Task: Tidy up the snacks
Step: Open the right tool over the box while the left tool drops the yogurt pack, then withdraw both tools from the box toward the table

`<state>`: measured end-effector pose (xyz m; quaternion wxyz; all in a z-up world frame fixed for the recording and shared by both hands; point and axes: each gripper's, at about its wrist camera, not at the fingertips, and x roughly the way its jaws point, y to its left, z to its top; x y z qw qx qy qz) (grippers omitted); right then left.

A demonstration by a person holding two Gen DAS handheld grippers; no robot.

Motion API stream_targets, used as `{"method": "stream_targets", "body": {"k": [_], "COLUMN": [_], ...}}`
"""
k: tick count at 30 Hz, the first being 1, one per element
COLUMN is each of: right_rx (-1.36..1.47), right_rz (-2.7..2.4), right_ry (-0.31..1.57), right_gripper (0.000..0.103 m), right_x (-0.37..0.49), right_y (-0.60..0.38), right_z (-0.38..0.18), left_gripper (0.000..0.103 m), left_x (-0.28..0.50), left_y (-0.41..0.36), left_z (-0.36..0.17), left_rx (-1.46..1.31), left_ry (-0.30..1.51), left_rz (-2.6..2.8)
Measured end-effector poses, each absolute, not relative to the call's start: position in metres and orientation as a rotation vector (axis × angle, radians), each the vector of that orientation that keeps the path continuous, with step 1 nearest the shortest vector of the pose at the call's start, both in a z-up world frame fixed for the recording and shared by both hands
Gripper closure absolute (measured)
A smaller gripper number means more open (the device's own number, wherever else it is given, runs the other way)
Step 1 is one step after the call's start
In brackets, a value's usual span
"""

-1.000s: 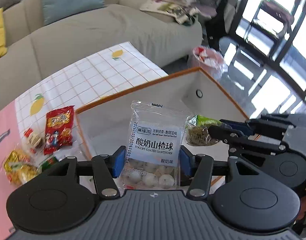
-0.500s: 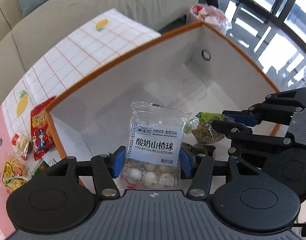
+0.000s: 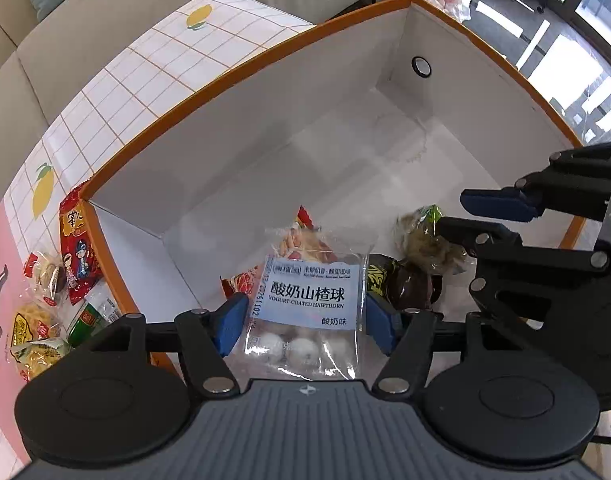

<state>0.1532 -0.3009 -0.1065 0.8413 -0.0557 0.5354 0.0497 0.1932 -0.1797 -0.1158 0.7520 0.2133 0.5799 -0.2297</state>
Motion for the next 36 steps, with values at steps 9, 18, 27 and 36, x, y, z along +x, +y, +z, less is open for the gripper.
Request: {"method": "stream_targets", "body": {"k": [9,18,27,36], "right_rx": [-0.134,-0.057,0.097,0.116], "right_rz": [0.043,-0.008,-0.076,-0.045], "right_ry": [1.127,1.073,0.956,0.771], "right_gripper": [0.060,0.034,0.014,0.007], "right_x": [0.149,0.134,0.109,0.077], "right_y": [-0.301,-0.311,-0.302,-0.247], "right_z": [-0.096,-0.071,-0.043,-0.021], "left_gripper": [0.017,0.016,0.016,0.016], "left_x": [0.191,0.175,0.156,0.121], "left_y": [-0.177,-0.159,-0.112,-0.052], "left_z": [-0.107,-0.072,-0.020,-0.003], "left_rx": [0.490,0.408,0.217,0.108], "left_ry": [1.234,1.142,0.951,0.760], "left_rz": [-0.497,-0.515,-0.464,-0.359]}}
